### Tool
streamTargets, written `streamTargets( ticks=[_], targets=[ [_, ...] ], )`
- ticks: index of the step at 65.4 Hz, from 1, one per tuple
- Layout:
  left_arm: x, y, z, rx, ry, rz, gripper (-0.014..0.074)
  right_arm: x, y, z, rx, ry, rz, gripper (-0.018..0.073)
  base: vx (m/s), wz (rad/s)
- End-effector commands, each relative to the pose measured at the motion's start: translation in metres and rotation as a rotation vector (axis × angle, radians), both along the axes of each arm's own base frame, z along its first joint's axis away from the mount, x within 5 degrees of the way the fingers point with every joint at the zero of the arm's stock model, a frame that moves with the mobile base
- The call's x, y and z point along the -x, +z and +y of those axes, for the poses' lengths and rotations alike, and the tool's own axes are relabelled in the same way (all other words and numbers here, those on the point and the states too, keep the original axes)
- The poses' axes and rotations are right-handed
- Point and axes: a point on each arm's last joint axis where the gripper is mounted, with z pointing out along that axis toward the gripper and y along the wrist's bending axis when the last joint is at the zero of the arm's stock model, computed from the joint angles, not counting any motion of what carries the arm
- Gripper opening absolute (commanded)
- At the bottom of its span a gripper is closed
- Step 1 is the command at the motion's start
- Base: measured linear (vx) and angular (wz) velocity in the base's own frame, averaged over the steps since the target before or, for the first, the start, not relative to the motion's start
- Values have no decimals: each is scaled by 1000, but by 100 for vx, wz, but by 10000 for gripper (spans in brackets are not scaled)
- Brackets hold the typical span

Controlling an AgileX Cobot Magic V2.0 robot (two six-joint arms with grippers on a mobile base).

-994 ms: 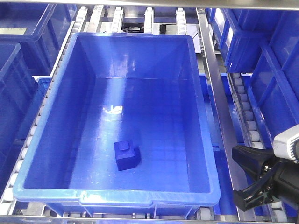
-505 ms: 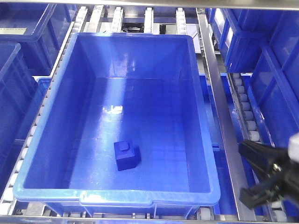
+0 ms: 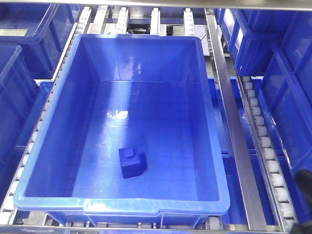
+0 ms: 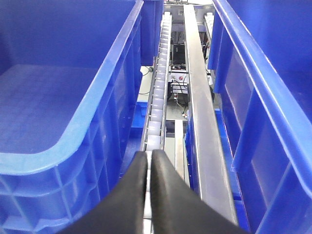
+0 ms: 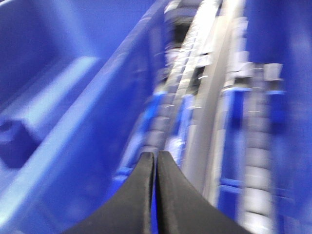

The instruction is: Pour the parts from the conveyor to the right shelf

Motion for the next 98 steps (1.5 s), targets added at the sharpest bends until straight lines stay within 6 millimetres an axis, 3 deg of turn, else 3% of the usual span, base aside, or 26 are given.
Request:
streamTargets(
  ticks=[1, 21, 39, 44, 61, 75, 98],
  targets=[
    [1, 14, -1, 8, -7, -105, -6, 5, 16, -4, -39, -40, -105, -5, 0, 0],
    [1, 14, -1, 8, -7, -105, -6, 16, 20, -16, -72, -192, -162, -5, 0, 0],
    [1, 14, -1, 8, -7, -105, -6, 27, 18, -21, 14, -277, -193, -5, 0, 0],
    [1, 14, -1, 8, -7, -105, -6, 29, 11, -21, 18, -276, -198, -5, 0, 0],
    [1, 14, -1, 8, -7, -105, -6, 24, -39, -21, 19, -273, -235, -5, 0, 0],
    [1, 14, -1, 8, -7, -105, -6, 24, -39, -22, 128, -269, -234, -5, 0, 0],
    [1, 14, -1, 8, -7, -105, -6, 24, -39, -22, 133, -269, -229, -5, 0, 0]
  ],
)
